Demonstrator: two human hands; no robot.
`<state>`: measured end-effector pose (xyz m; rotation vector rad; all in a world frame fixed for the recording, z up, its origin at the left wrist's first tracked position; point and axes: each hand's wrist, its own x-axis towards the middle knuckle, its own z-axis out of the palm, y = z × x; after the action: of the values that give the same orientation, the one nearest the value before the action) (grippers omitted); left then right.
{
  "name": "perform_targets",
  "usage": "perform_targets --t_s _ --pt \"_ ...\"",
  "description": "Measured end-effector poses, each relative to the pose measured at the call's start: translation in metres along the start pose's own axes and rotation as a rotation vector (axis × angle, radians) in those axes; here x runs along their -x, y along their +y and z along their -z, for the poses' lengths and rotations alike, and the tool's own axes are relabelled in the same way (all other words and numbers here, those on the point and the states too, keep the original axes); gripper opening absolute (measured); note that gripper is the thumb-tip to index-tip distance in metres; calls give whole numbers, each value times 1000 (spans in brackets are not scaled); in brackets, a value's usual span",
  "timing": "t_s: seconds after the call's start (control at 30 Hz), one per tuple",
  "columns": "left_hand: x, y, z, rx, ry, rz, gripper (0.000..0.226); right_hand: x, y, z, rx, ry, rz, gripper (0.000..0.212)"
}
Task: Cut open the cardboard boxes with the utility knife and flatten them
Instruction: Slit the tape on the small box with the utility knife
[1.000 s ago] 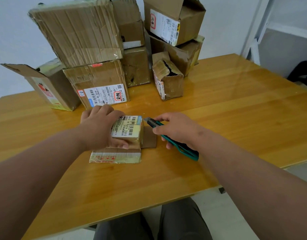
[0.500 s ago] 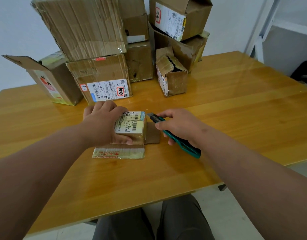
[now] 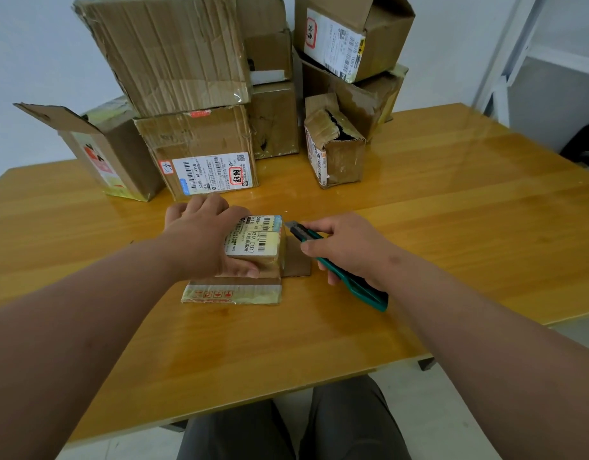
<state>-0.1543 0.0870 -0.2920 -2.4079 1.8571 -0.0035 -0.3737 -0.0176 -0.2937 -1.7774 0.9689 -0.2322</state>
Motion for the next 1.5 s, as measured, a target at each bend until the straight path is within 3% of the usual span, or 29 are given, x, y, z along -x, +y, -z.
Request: perform_targets --t_s 0.43,0.6,0.7,0.8,0.9,1.0,1.13,1.23,1.33,1.5 --pt "-1 1 0 20 -15 42 118 17 2 -4 122 -175 106 42" --pt "2 3 3 37 -22 70 121 16 2 19 157 -247 29 40" --pt "4 3 7 70 -65 56 123 10 5 33 197 -59 -41 35" --pt "7 0 14 100 -142 2 114 0 11 28 566 183 0 37" --pt "15 -10 19 253 -134 -13 91 -9 16 15 922 246 62 43" --pt "22 -15 19 318 -120 -23 78 -13 14 4 1086 267 39 58" --pt "25 -13 14 240 -10 -16 76 -13 0 -8 872 347 266 58" --pt "29 -15 8 234 72 -42 76 -10 -16 -22 674 139 411 64" --pt "32 -19 2 337 169 -5 65 -8 -17 -30 667 -26 379 79" --pt "36 -24 5 531 201 106 38 -10 -14 -28 648 -56 331 97"
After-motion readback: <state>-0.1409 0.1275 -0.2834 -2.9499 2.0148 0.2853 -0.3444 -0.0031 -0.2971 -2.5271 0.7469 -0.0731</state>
